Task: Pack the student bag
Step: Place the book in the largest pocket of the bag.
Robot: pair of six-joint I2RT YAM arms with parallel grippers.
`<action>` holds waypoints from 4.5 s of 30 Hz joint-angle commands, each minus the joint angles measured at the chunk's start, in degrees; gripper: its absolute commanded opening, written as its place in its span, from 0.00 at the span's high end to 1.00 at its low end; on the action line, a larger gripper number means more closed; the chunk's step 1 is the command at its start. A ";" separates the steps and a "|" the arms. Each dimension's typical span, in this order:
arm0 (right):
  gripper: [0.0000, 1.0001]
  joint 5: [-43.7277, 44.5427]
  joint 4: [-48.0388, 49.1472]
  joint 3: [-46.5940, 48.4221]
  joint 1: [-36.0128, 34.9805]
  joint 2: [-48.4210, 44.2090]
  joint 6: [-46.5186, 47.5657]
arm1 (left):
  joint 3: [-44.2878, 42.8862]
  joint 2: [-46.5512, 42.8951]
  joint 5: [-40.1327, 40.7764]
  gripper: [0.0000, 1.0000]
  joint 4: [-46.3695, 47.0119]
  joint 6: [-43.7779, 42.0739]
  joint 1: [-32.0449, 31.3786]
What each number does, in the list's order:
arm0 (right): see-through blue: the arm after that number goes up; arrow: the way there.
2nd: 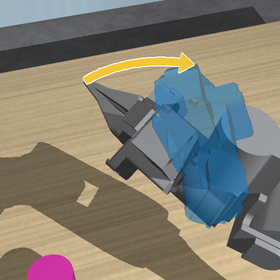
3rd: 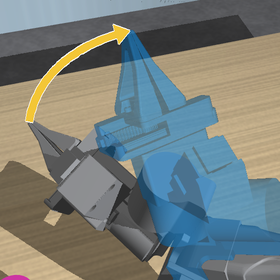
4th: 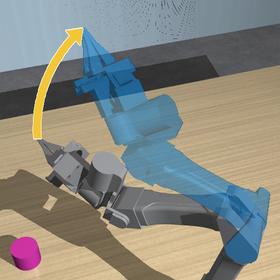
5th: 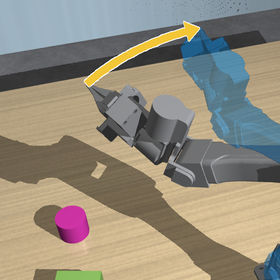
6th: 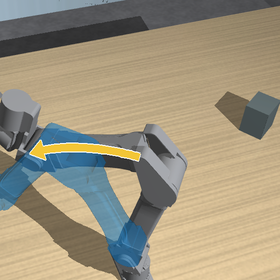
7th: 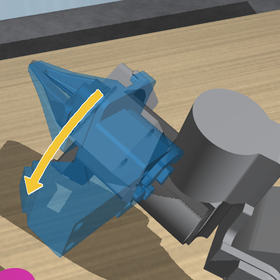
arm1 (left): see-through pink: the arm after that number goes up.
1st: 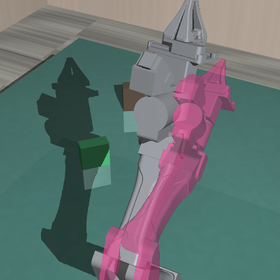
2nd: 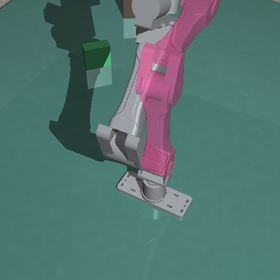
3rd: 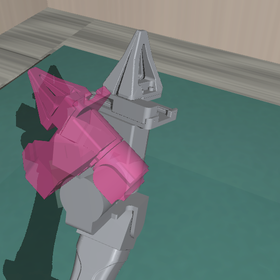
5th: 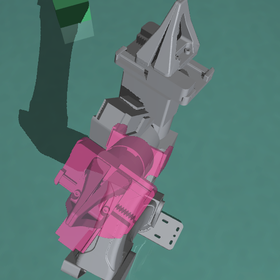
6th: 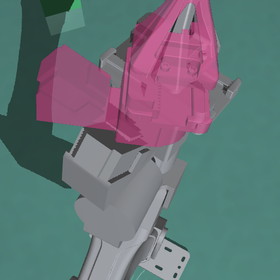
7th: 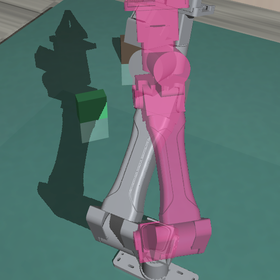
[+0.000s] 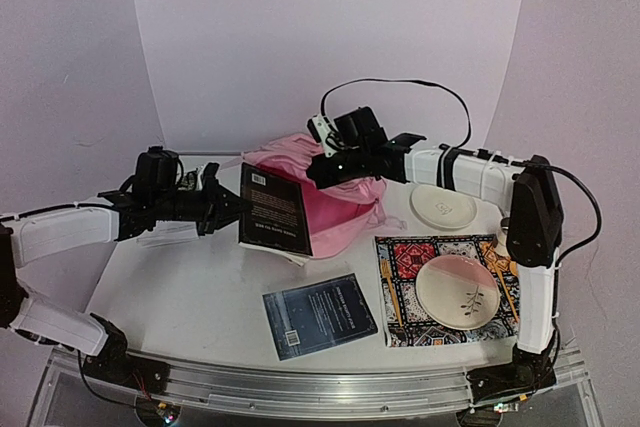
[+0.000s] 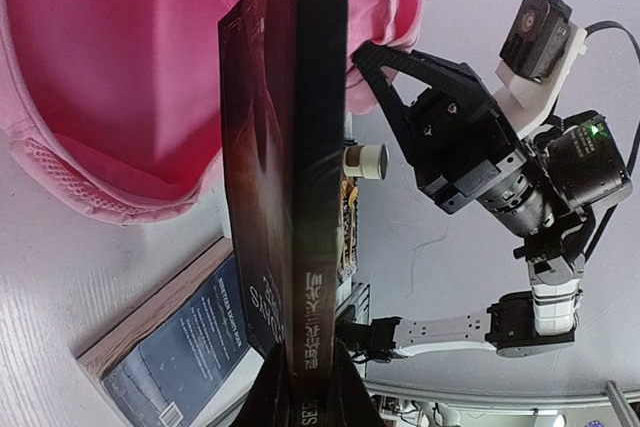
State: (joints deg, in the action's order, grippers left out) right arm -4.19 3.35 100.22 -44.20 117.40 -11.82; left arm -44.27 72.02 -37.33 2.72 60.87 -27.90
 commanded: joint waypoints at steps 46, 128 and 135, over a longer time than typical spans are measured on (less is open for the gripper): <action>1.00 -10.08 8.78 -0.49 0.43 -8.80 -0.87 | -29.52 50.23 -17.98 1.00 40.55 9.23 5.73; 1.00 -5.86 8.55 -3.07 -0.36 -7.91 -2.25 | -21.91 34.53 17.51 0.18 7.37 -20.08 8.28; 1.00 -5.18 8.01 -3.78 -0.36 -6.53 -1.49 | -16.80 25.27 21.90 0.17 -2.42 -25.39 4.14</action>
State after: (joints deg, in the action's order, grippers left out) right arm -10.77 7.57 96.17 -44.45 113.99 -13.38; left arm -64.19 104.67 -19.27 7.70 40.41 -20.87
